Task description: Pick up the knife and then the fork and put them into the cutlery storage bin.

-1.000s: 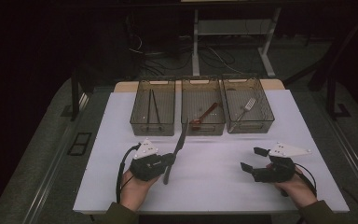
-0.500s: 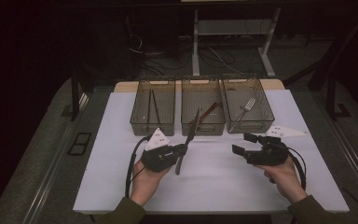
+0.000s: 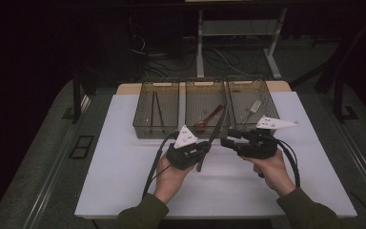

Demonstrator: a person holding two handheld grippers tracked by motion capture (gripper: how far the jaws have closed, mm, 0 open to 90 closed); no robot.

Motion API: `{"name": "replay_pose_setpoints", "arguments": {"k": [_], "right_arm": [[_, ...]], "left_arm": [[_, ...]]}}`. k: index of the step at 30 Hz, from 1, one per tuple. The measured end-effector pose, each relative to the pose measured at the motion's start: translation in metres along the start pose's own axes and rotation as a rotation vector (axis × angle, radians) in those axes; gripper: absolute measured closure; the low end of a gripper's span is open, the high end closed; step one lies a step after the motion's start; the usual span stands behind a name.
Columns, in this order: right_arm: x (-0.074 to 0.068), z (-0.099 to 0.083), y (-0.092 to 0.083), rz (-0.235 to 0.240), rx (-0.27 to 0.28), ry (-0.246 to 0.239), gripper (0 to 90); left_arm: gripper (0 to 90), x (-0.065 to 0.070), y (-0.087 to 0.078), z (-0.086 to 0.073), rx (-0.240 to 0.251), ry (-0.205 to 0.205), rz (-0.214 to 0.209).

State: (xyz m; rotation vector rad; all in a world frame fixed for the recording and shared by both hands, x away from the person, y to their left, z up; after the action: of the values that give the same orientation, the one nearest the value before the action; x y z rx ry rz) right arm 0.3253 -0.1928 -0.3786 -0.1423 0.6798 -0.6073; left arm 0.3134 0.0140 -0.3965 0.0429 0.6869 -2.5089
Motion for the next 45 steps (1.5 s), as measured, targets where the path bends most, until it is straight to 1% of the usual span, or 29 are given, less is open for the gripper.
{"name": "replay_pose_setpoints", "arguments": {"k": [4, 8, 13, 16, 19, 21, 22, 23, 26, 28, 29, 31, 32, 35, 39, 42, 45], "right_arm": [[-0.002, 0.003, 0.009, 0.032, -0.009, 0.016, 54.3], [-0.001, 0.007, 0.016, 0.056, -0.010, 0.038, 64.6], [-0.001, 0.012, 0.022, 0.054, 0.000, 0.055, 73.3], [0.000, 0.015, 0.023, 0.044, 0.010, 0.050, 80.0], [0.000, 0.016, 0.024, 0.041, 0.012, 0.045, 81.7], [-0.001, 0.017, 0.025, 0.043, 0.016, 0.034, 85.5], [-0.001, 0.017, 0.025, 0.056, 0.016, 0.037, 86.4], [-0.002, 0.016, 0.026, 0.058, 0.015, 0.035, 86.7], [-0.005, 0.016, 0.027, 0.054, 0.012, 0.022, 87.1], [-0.005, 0.016, 0.027, 0.051, 0.009, 0.015, 87.2], [-0.006, 0.016, 0.027, 0.048, 0.009, 0.012, 87.3], [-0.005, 0.017, 0.025, 0.030, 0.011, -0.007, 87.3], [-0.004, 0.018, 0.024, 0.023, 0.013, -0.010, 87.3], [0.001, 0.021, 0.018, 0.006, 0.013, -0.010, 87.3], [0.008, 0.026, 0.007, -0.043, 0.013, -0.029, 87.3], [0.013, 0.030, -0.001, -0.067, 0.022, -0.022, 87.3], [0.019, 0.034, -0.009, -0.095, 0.026, -0.028, 87.3]], "left_arm": [[79.6, 0.002, 0.005, 0.003, 0.000, 0.004, 0.004], [79.6, 0.001, 0.007, 0.004, 0.004, -0.003, 0.013], [79.6, 0.001, 0.009, 0.003, 0.001, 0.008, 0.019], [79.5, 0.000, 0.008, 0.004, 0.006, 0.012, 0.020], [79.4, -0.001, 0.009, 0.004, 0.013, 0.008, 0.023], [79.2, -0.001, 0.009, 0.003, 0.015, 0.008, 0.017], [79.2, -0.001, 0.009, 0.003, 0.017, 0.004, 0.015], [79.1, -0.001, 0.009, 0.002, 0.014, 0.001, 0.011], [78.8, -0.002, 0.010, 0.001, 0.029, -0.008, 0.004], [78.0, -0.002, 0.010, 0.001, 0.032, -0.003, -0.001], [77.8, -0.003, 0.008, 0.001, 0.038, 0.003, -0.008], [73.4, -0.003, 0.005, 0.001, 0.053, 0.014, -0.014], [71.0, -0.004, 0.003, 0.000, 0.056, 0.025, -0.020], [67.8, -0.006, -0.004, -0.004, 0.076, 0.043, -0.046], [60.4, -0.009, -0.013, -0.016, 0.077, 0.057, -0.082], [56.2, -0.012, -0.020, -0.027, 0.068, 0.064, -0.112], [52.6, -0.016, -0.028, -0.036, 0.072, 0.057, -0.124]]}}
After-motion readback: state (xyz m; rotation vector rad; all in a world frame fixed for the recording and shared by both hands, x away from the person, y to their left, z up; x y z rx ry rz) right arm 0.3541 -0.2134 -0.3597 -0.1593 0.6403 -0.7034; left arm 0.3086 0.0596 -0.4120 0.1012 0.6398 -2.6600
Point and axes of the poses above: each handheld gripper's, and its own axes: y roughly forward along the jaws, z roughly out of its top, x roughly to its right, the point moved 3 cm from there along y, roughly forward along the jaws, and after that the axes turned 15 degrees about y, right-handed, at the moved point
